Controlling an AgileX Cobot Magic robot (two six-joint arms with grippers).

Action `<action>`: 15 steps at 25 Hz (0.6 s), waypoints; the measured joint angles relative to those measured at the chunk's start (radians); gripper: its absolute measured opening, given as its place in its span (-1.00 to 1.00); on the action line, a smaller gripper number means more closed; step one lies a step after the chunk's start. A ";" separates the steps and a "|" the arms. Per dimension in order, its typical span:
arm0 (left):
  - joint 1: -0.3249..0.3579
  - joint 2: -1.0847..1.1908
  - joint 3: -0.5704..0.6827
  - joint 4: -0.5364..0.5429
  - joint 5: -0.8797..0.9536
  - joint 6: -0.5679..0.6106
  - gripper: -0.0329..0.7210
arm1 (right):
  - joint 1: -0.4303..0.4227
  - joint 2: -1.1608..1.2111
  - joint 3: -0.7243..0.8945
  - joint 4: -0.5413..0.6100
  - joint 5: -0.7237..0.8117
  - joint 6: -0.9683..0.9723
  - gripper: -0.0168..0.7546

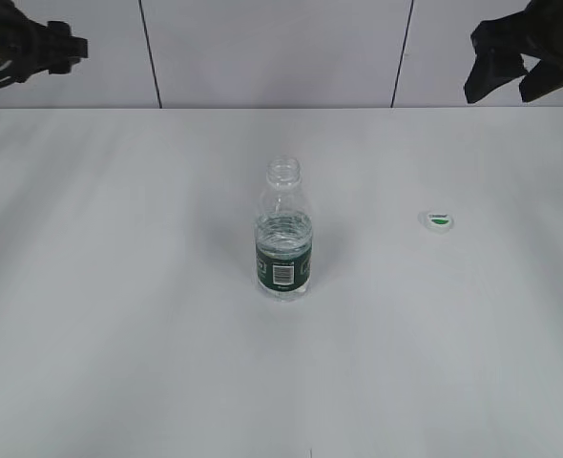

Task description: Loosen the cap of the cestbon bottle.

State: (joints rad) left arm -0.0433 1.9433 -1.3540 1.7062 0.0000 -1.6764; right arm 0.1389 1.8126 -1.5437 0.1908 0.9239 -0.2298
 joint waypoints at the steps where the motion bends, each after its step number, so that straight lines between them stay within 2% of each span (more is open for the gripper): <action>1: 0.013 0.000 0.001 -0.016 0.015 0.000 0.44 | 0.000 0.000 -0.008 0.000 0.008 0.000 0.46; 8: 0.079 -0.002 0.041 -0.026 0.055 0.001 0.44 | 0.000 0.000 -0.055 0.001 0.032 0.000 0.46; 15: 0.086 -0.003 0.105 -0.026 0.042 0.043 0.44 | 0.000 -0.002 -0.057 0.004 0.068 0.000 0.46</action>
State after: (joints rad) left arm 0.0423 1.9399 -1.2493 1.6799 0.0419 -1.6335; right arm 0.1389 1.8103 -1.6002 0.1949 0.9918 -0.2298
